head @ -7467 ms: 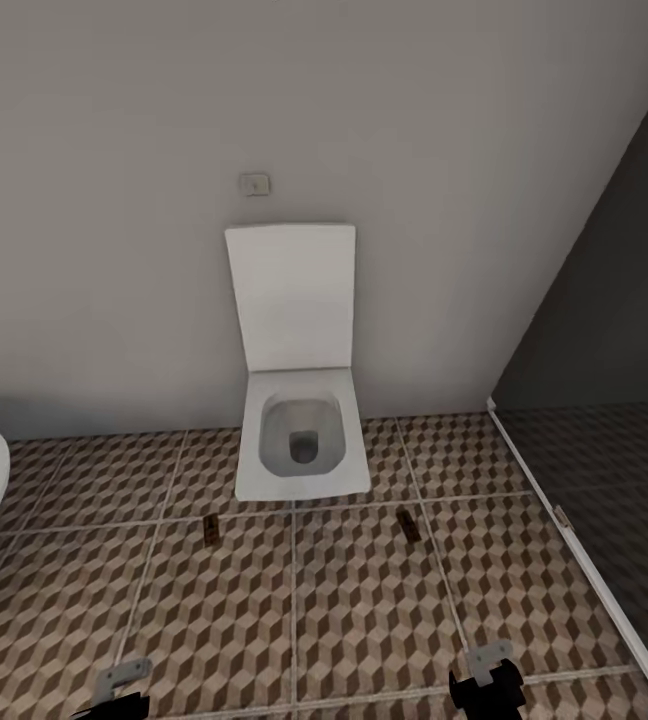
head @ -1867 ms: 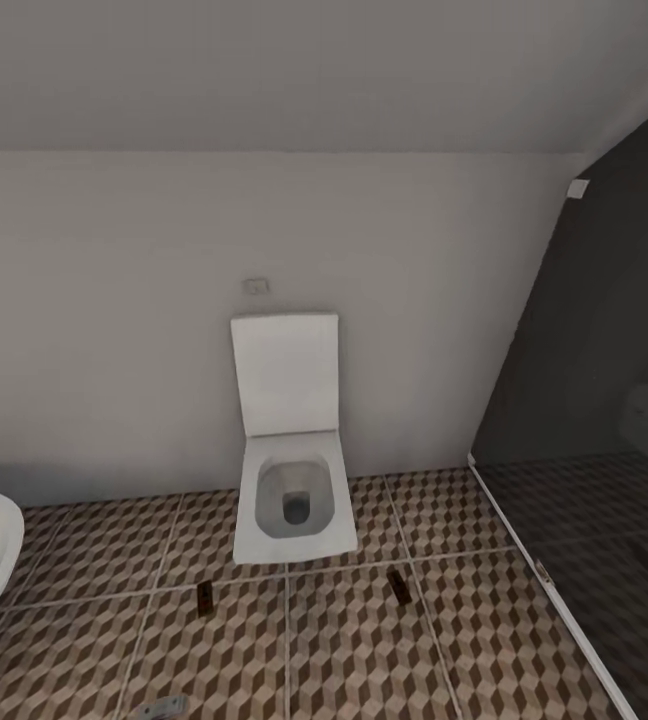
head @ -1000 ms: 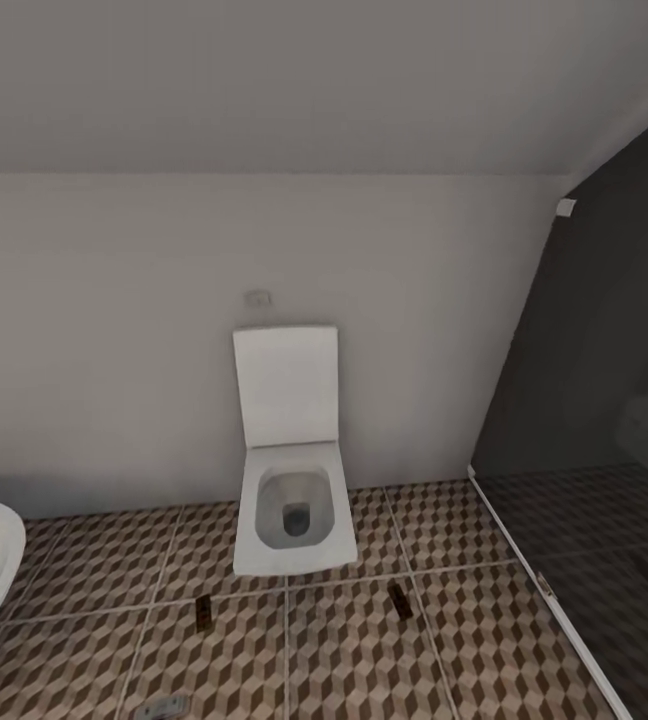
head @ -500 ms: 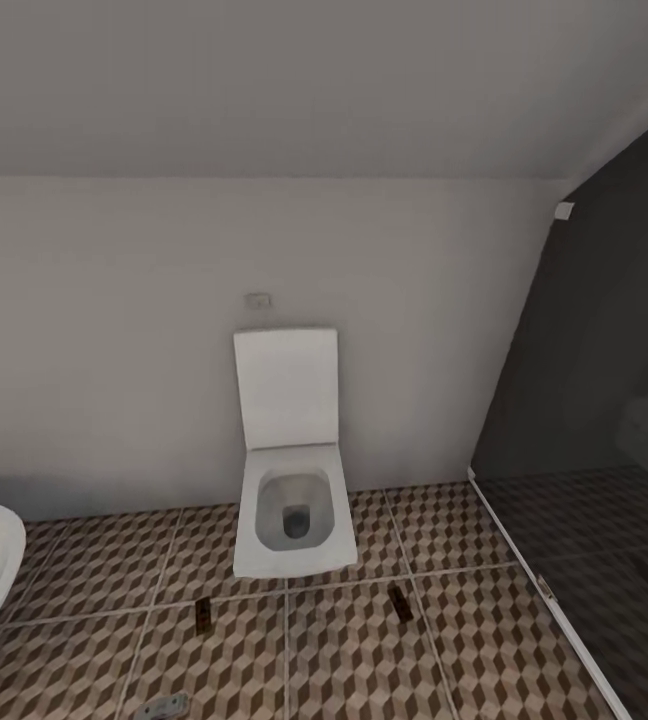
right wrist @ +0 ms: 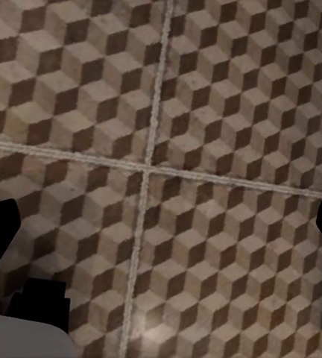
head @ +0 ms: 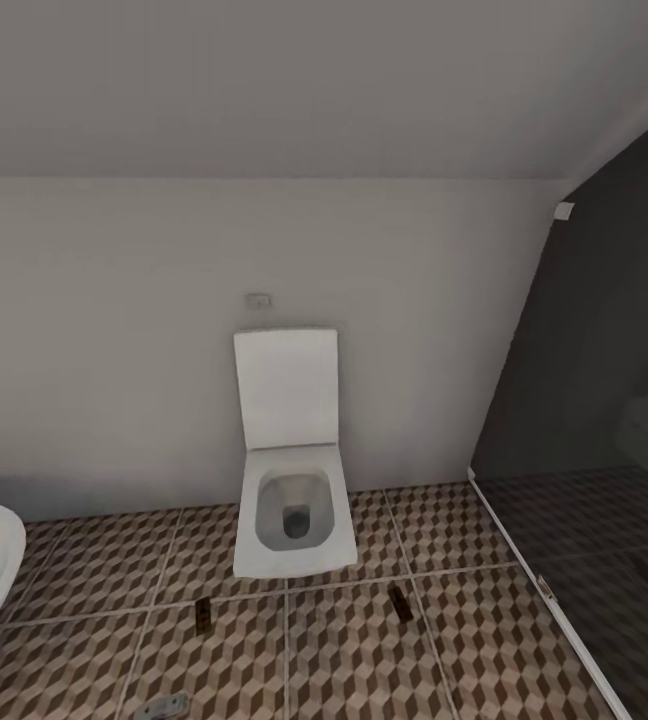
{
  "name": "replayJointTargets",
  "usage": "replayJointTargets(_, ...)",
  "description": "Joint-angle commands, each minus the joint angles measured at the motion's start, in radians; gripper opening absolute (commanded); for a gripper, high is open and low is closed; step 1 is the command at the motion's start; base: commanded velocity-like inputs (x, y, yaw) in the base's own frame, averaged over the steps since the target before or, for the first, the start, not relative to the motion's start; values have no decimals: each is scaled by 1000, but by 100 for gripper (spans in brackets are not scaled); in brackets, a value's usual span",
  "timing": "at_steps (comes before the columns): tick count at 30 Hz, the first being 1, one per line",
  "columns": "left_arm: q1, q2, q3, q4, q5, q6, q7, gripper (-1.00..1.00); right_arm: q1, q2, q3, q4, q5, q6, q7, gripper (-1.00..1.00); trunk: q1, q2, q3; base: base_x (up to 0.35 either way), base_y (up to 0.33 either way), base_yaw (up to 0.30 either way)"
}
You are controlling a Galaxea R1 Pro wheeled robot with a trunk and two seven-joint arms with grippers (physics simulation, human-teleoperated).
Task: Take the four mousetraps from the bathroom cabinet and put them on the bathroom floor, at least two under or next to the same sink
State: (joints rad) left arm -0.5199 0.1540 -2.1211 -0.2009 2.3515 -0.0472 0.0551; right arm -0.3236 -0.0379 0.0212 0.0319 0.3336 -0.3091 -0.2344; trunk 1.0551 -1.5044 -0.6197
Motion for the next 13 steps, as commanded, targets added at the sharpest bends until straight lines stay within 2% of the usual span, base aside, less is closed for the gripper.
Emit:
replayJointTargets(1,-2,1,-7,-5,5,-5,6,100,-1,1,2,3,7,-4,-6,100,0,-1,-1,0,0,0)
replayJointTargets(13,-2,1,-7,-5,5,-5,5,100,0,-1,2,3,6,-4,-6,100,0,-1,-1,0,0,0)
